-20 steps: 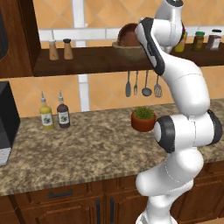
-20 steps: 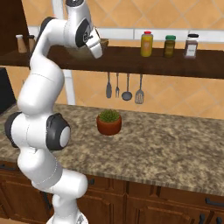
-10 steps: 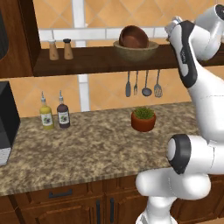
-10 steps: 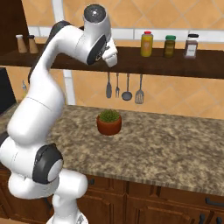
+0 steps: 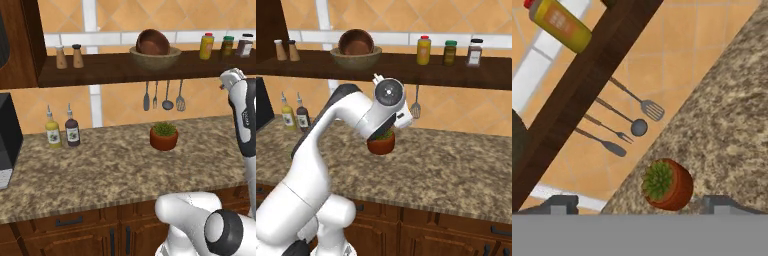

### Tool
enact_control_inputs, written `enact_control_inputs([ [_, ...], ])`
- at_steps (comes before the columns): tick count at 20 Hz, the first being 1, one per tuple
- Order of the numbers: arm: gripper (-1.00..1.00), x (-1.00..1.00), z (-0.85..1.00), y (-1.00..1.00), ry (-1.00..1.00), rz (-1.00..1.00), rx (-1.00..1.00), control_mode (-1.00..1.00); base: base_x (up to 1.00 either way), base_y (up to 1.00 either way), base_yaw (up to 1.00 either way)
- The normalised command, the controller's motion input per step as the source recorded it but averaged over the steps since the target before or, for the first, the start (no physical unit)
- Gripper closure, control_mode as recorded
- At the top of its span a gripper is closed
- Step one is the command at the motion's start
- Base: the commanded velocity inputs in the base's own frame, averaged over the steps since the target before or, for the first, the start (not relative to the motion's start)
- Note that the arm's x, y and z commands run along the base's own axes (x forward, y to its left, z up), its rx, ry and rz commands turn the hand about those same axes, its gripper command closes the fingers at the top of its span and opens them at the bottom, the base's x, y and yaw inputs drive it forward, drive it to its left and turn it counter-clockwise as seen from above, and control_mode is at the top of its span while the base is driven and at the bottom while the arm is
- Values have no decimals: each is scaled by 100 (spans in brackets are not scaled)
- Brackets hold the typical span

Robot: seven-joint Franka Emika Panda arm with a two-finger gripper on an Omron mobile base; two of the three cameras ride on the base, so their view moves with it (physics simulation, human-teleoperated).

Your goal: Pick up the bowls on the counter and stack them on top of one another in the open cabinet. Place the smaller bowl on top of the larger bowl.

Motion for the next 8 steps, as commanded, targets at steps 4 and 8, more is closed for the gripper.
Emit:
enact_control_inputs([
  [4,-100,-53,-50,-11,3,9,-14,-100,0,0,0],
  [8,-100,0,-27,-26,-1,-2,1,-100,0,0,0],
])
